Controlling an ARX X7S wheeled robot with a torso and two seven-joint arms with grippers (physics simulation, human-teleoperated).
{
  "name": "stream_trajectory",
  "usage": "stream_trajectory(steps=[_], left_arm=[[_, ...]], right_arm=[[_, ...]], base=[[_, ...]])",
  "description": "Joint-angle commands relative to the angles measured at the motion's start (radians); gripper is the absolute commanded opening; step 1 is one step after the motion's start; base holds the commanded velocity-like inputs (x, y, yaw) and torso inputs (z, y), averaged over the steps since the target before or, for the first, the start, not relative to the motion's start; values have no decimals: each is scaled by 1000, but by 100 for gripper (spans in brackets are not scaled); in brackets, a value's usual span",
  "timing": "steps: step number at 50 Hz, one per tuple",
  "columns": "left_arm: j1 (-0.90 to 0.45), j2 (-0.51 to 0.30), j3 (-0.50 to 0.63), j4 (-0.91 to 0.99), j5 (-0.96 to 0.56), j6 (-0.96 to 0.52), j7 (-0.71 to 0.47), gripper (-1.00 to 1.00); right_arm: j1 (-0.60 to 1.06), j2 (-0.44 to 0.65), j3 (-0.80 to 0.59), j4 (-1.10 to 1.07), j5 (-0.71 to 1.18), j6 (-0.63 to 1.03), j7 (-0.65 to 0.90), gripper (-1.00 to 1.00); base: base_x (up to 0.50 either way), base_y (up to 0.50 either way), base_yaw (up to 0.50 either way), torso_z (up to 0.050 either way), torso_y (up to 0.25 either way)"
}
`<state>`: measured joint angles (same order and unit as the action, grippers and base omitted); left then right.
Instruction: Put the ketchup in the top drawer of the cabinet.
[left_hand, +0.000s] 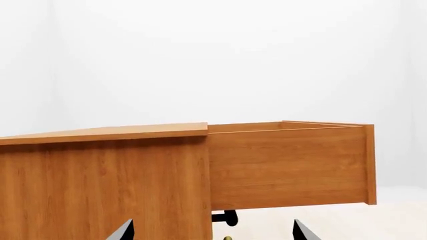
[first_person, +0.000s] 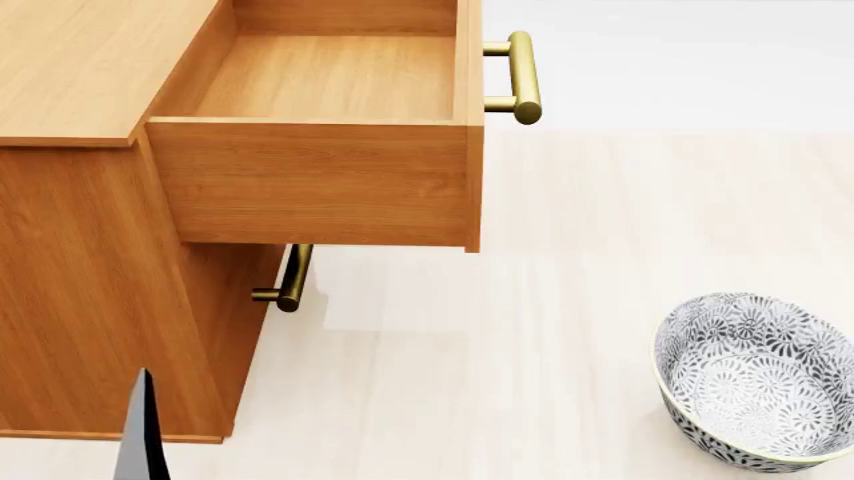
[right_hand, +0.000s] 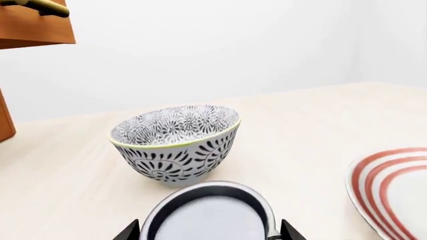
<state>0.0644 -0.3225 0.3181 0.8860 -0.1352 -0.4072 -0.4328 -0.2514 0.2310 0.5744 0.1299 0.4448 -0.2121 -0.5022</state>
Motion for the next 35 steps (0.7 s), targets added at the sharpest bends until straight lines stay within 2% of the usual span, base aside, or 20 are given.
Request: stream_trajectory(steps=[1,6,7,24,35], left_arm=[[-3,-4,3,2,-5,-2,-7,100],[-3,-7,2,2,-8,-1,-9,100],[-2,-7,2,1,-8,1,-10,100],[-4,-13,5,-6,-14,9,-18,100],[-8,-17,7,0,-19,-1,-25,100]], right_arm=[[4,-2,-5,7,6,0,4,100],[7,0,-6,14,6,1,7,100],[5,0,-5,9,12,2,3,-100],[10,3,-14,19,9,-4,8,-100],[-20,35,-15,-220,15,140,125,-100]], base=[[0,0,0,0,0],[0,0,0,0,0],[0,0,0,0,0],[0,0,0,0,0],[0,0,0,0,0]])
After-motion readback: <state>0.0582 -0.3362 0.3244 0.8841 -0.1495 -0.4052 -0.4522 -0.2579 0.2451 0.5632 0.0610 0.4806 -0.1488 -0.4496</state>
